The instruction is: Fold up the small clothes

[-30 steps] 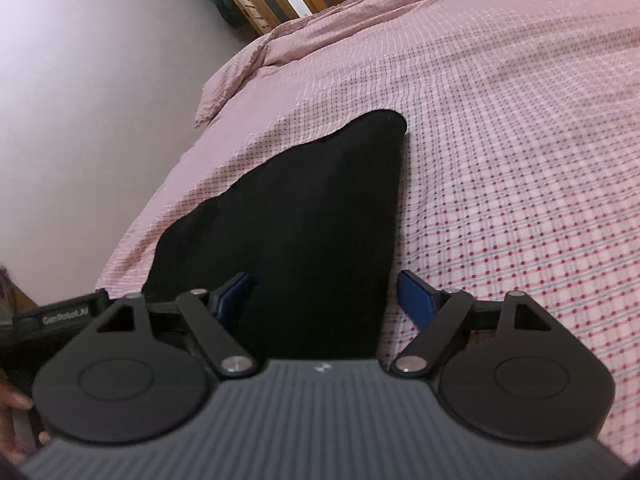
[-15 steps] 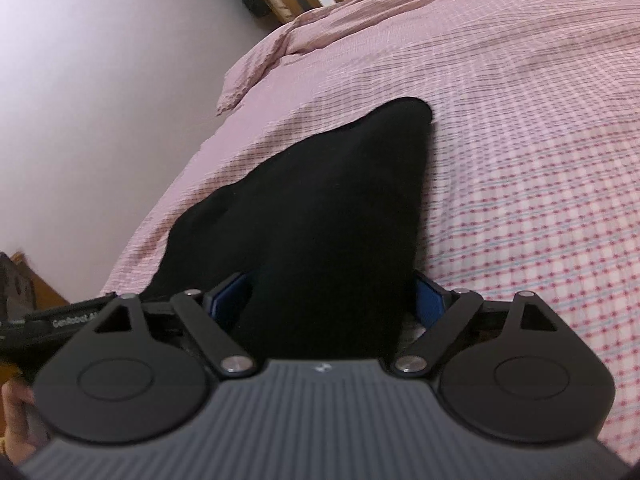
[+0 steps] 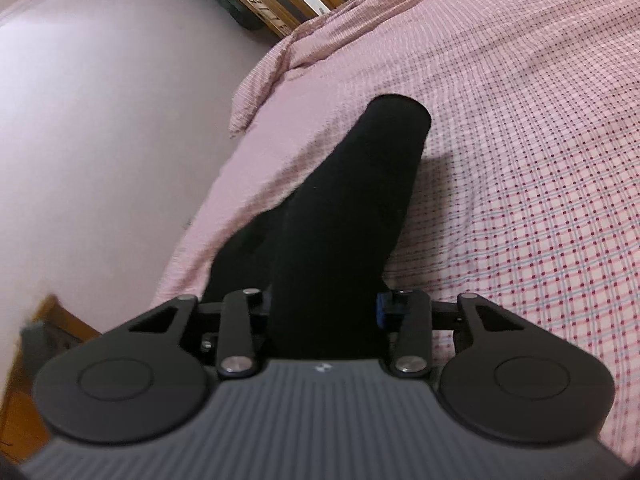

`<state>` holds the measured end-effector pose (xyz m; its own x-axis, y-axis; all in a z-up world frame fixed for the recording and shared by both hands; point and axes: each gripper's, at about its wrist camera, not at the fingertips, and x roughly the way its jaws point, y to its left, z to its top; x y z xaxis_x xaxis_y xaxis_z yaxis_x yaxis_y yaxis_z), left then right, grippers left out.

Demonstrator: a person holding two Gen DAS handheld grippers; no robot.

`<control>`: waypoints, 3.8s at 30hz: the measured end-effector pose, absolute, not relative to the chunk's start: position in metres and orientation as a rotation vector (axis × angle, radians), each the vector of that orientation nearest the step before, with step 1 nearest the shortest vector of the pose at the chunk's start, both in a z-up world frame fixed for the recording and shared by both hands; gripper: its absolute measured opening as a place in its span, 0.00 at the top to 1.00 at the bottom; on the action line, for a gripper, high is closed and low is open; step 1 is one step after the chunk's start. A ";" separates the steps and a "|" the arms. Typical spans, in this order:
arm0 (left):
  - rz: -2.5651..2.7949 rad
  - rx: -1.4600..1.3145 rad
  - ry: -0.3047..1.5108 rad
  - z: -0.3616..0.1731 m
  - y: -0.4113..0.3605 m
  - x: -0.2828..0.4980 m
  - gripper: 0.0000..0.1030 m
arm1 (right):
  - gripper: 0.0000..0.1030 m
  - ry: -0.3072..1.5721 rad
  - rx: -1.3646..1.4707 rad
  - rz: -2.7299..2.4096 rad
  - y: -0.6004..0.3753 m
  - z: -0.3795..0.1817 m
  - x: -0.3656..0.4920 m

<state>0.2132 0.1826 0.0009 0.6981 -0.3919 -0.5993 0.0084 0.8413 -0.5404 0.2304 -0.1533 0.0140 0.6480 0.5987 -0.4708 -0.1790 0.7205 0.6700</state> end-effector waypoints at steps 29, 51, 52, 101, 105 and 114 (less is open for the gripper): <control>-0.324 -0.393 0.884 0.004 0.042 0.071 0.55 | 0.55 0.819 0.561 0.326 -0.271 -0.006 0.094; -0.228 -0.167 0.807 0.048 0.024 0.023 0.35 | 0.23 0.652 0.382 0.256 -0.270 0.038 0.033; -0.225 -0.153 0.802 0.050 0.023 0.016 0.33 | 0.23 0.655 0.373 0.255 -0.269 0.040 0.029; -0.085 -0.026 0.981 -0.013 0.003 -0.004 0.09 | 0.19 0.840 0.252 0.178 -0.236 -0.005 -0.016; -0.083 -0.038 0.971 -0.012 0.005 -0.006 0.09 | 0.19 0.842 0.252 0.180 -0.237 -0.005 -0.016; -0.091 -0.038 0.964 -0.011 0.004 -0.009 0.09 | 0.19 0.841 0.252 0.179 -0.236 -0.004 -0.016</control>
<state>-0.0093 0.0040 -0.0106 0.5670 -0.0940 -0.8183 0.0601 0.9955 -0.0728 -0.0165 -0.2362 -0.0044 0.6543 0.2552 -0.7118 -0.0574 0.9554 0.2898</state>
